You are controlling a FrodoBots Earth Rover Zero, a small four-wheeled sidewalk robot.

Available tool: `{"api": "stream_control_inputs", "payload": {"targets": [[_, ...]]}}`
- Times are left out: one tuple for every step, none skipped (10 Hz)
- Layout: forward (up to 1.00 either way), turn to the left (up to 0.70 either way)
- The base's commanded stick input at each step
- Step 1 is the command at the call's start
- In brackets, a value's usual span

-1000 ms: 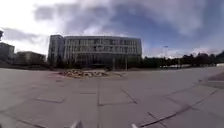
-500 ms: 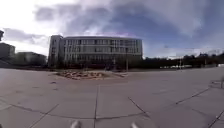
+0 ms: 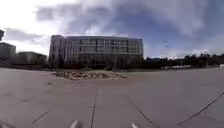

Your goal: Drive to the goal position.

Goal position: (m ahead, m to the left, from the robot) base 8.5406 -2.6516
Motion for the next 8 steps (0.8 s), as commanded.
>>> {"api": "stream_control_inputs", "payload": {"targets": [[1.00, 0.00], [1.00, -0.02], [1.00, -0.15], [1.00, -0.07], [1.00, 0.00], [1.00, -0.03], [1.00, -0.10], [1.00, -0.02]]}}
